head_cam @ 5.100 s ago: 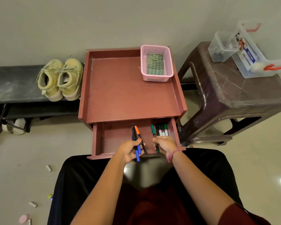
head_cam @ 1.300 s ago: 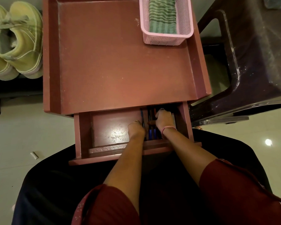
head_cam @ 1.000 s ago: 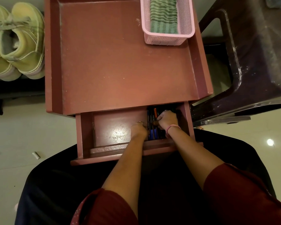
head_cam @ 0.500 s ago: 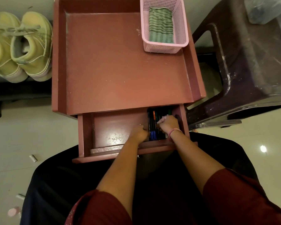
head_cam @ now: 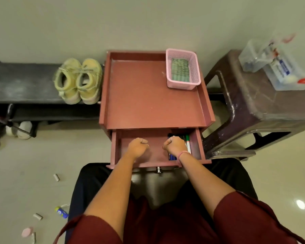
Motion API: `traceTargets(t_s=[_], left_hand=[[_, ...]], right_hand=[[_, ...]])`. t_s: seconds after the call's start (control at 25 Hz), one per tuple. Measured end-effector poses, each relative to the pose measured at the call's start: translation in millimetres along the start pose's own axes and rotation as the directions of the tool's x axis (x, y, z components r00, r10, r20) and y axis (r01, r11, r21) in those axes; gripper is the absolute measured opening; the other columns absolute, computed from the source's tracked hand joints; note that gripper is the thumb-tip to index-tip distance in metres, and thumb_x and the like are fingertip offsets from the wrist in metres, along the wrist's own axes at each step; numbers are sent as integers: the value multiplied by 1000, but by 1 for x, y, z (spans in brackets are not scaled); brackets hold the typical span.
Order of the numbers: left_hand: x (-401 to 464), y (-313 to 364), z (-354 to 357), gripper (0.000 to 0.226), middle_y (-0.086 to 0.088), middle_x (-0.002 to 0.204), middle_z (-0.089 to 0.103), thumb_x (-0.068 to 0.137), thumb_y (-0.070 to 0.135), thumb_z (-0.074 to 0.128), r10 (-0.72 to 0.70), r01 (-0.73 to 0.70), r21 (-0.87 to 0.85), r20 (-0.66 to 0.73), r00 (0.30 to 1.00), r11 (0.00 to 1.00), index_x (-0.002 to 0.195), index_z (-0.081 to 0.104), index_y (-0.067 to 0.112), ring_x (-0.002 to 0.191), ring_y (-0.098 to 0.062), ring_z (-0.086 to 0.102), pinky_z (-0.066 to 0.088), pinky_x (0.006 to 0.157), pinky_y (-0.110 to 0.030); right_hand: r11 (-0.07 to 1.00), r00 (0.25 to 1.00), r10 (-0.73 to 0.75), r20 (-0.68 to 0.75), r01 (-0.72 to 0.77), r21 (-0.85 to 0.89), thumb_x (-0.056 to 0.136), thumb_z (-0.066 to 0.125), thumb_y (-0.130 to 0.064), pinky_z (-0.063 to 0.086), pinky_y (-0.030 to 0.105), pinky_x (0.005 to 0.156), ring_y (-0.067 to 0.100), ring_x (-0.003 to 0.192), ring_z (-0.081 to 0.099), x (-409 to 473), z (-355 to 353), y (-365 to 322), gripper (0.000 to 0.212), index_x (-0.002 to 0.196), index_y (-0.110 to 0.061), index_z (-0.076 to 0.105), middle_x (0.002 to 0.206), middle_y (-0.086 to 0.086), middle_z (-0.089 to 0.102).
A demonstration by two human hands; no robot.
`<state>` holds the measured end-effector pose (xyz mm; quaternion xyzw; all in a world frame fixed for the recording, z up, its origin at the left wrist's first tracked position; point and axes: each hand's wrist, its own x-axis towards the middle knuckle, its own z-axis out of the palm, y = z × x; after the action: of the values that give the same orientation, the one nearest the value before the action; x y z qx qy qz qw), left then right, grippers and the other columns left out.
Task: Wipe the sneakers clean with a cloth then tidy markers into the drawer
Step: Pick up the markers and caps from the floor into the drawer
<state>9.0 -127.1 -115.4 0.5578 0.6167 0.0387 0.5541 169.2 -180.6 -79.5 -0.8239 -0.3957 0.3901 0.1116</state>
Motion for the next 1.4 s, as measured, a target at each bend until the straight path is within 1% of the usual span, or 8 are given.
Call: traceTargets(t_s=[0.2, 0.4, 0.64, 0.92, 1.08, 1.2, 1.28, 1.4], left_hand=[[-62, -7, -70, 32, -14, 124, 62, 91, 10, 60, 30, -39, -76, -113, 993, 996, 123, 59, 4, 116, -28, 59, 45, 105, -39], [-139, -32, -131, 29, -11, 113, 64, 93, 9, 56, 5, -83, -228, -325, 946, 970, 122, 59, 4, 94, -18, 60, 47, 75, -23], [-197, -106, -189, 28, -4, 101, 64, 93, 14, 57, -151, -49, -392, -465, 872, 919, 119, 61, 8, 104, -22, 63, 45, 81, -26], [-211, -230, -246, 22, -4, 87, 60, 91, 5, 55, -387, 66, -532, -519, 762, 844, 112, 62, 5, 75, -14, 56, 39, 52, -17], [-195, -296, -255, 22, -5, 90, 61, 90, 3, 54, -482, 119, -594, -502, 718, 796, 111, 63, 2, 75, -16, 55, 39, 55, -19], [-174, -339, -252, 17, -10, 103, 67, 89, 4, 53, -538, 153, -642, -460, 707, 751, 101, 64, 9, 89, -23, 61, 49, 75, -26], [-158, -368, -243, 20, -12, 114, 68, 89, 5, 51, -583, 205, -656, -431, 689, 727, 101, 65, 10, 105, -27, 63, 50, 91, -32], [-134, -408, -224, 26, -20, 116, 66, 88, 3, 47, -626, 290, -626, -420, 657, 724, 105, 66, -3, 110, -32, 61, 47, 89, -31]], right_hand=[[989, 991, -137, 15, 136, 53, 68, 59, -5, 55, 28, 73, 20, 74, 66, -50, 0, -46, 25, 45, -16, 61, 53, -9, 60], [952, 952, -297, 66, 290, 99, 73, 64, -9, 55, 30, 69, 15, 69, 64, -90, 16, -104, 17, 57, -14, 68, 65, -7, 66], [902, 895, -428, 128, 412, 131, 76, 66, -7, 51, 30, 64, 16, 63, 62, -123, 68, -169, 8, 70, -10, 69, 70, 4, 69], [879, 845, -470, 256, 473, 55, 76, 69, -15, 54, 34, 74, 15, 72, 66, -126, 163, -243, 3, 74, -15, 67, 73, 1, 69], [868, 816, -451, 362, 496, -35, 81, 68, -14, 50, 28, 63, 16, 74, 65, -113, 229, -272, 8, 73, -14, 65, 82, 1, 67], [830, 770, -443, 458, 546, -116, 81, 68, -13, 46, 24, 61, 13, 73, 65, -95, 276, -288, 8, 74, -13, 64, 84, 0, 66], [786, 718, -438, 541, 598, -157, 81, 66, -12, 46, 22, 61, 12, 71, 64, -80, 303, -293, 7, 76, -14, 62, 82, 1, 66], [675, 612, -406, 679, 702, -228, 84, 64, -17, 41, 17, 59, 10, 74, 63, -52, 343, -297, 4, 87, -18, 62, 85, 1, 66]])
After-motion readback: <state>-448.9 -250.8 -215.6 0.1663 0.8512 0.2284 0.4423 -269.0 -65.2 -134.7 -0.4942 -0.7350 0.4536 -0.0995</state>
